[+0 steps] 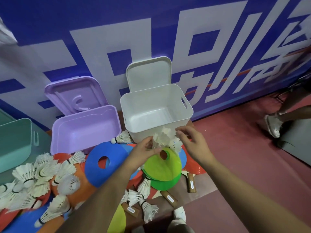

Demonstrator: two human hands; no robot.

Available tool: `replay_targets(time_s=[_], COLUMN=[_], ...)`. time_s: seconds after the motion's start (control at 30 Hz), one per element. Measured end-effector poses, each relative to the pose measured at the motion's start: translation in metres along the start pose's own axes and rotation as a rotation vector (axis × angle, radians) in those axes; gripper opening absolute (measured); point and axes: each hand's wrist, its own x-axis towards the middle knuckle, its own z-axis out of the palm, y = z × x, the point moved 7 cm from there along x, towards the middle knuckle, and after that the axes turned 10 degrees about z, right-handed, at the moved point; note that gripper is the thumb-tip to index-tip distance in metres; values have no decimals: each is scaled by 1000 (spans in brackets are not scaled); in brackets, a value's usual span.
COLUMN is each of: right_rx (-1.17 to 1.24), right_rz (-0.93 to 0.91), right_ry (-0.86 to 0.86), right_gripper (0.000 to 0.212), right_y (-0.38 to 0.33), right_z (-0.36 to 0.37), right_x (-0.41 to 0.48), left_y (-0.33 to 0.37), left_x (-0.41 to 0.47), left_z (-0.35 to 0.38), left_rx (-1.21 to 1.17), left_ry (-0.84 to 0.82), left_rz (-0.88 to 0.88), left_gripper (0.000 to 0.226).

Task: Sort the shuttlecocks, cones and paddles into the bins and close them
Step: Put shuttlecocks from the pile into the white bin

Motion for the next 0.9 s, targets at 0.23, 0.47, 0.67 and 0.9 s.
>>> replay_targets(time_s=[0.23, 0.47, 0.67, 0.9], right_rx=[-613, -903, -712, -146], right_rz=[249, 153, -62, -197], right_ry=[-41, -149, -37, 27], right_gripper=[37, 23, 10, 11], right_y=[137, 188, 154, 37], right_z=[-47, -36, -57, -83], right_x=[31, 42, 53, 66], left_y=[-9, -18, -23, -19], left_x=[19, 32, 33, 19], left_z=[30, 49, 50, 37], left_rx=[-63, -62, -69, -16], left_ry=[74, 138, 213, 282], left_rz=[-23, -80, -69, -88], left_gripper=[37, 40, 43, 49])
